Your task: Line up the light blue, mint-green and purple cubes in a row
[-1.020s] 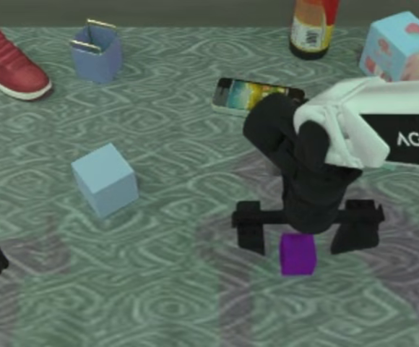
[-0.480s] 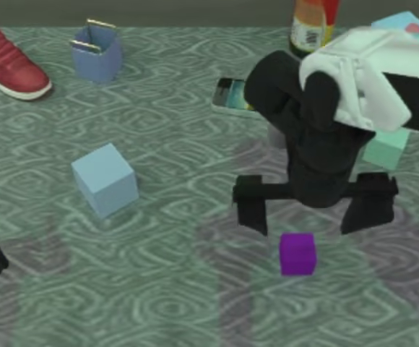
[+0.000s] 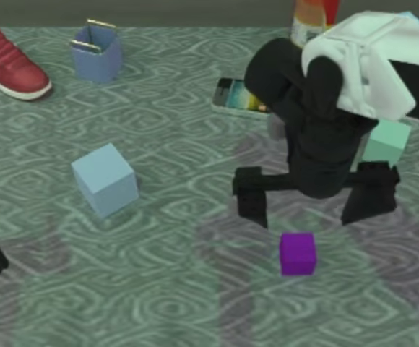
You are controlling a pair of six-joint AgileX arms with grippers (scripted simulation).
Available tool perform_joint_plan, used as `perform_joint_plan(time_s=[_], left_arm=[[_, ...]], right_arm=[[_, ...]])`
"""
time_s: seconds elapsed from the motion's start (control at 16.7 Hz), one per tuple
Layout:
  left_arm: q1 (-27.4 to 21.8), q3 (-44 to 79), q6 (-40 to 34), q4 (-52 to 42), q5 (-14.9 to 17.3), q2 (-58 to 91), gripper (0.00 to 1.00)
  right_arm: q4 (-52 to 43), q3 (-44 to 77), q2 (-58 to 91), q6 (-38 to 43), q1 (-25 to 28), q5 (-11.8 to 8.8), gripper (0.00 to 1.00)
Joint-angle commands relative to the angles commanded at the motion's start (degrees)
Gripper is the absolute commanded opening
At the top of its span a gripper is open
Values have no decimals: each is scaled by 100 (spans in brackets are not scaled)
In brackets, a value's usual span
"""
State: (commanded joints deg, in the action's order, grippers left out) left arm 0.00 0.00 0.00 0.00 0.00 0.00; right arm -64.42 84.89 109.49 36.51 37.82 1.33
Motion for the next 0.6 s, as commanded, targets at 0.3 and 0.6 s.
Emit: perform_joint_plan(time_s=[0.3,0.6], left_arm=[[0,0,0,0,0,0,100],[0,0,0,0,0,0,100]], right_arm=[[-334,864,632,-1471,-462,-15,100],[-807,2020,1495,-4084,-1265,-44,100]])
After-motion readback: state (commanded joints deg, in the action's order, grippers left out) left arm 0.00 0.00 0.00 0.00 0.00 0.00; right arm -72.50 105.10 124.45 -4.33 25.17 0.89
